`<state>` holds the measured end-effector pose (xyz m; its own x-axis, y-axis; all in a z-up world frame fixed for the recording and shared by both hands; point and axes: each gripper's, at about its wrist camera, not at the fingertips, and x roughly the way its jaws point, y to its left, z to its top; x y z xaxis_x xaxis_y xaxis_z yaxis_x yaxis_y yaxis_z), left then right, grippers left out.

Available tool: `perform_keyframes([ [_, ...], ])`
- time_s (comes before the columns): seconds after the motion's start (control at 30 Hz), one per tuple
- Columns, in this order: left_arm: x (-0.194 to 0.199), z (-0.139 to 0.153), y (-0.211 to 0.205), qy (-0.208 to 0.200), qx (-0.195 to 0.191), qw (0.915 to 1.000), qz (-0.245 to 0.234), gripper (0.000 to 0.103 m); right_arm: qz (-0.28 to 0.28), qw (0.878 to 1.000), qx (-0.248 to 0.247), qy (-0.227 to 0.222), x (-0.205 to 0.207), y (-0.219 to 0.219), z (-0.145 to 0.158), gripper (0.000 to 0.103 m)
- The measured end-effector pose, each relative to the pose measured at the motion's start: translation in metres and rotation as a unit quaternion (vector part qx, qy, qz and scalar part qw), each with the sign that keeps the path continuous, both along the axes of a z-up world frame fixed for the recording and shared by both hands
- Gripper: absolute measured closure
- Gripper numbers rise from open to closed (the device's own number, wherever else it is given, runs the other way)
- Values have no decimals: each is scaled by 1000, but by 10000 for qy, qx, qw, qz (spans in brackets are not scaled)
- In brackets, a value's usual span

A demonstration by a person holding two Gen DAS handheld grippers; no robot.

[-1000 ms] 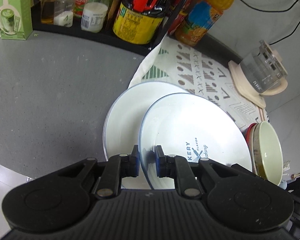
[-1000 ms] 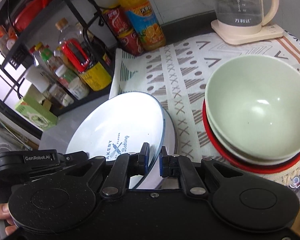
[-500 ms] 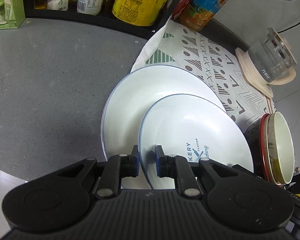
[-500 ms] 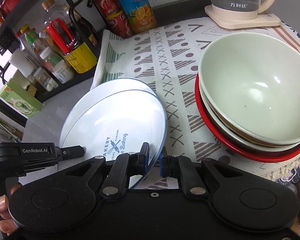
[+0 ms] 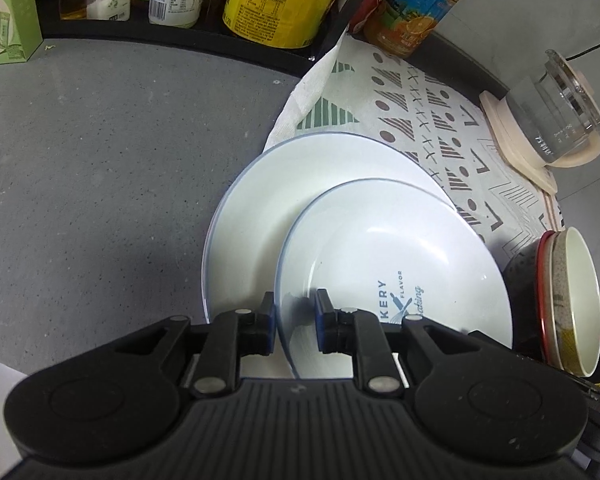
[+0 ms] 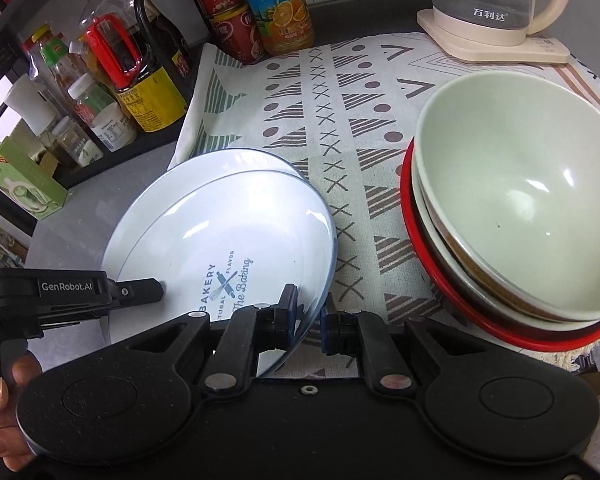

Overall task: Organize plates and bowls
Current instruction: 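Lower the 'BAKERY' plate onto the 'Sweet' plate with both grippers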

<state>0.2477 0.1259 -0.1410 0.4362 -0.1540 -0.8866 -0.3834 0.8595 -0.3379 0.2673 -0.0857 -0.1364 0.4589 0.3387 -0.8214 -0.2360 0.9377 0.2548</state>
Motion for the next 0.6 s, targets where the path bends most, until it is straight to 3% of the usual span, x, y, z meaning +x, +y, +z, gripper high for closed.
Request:
perform_keyframes([
  [0.6, 8, 13, 3, -88, 693, 9975, -78, 90, 63, 9996, -266, 100, 7, 15, -9, 80],
])
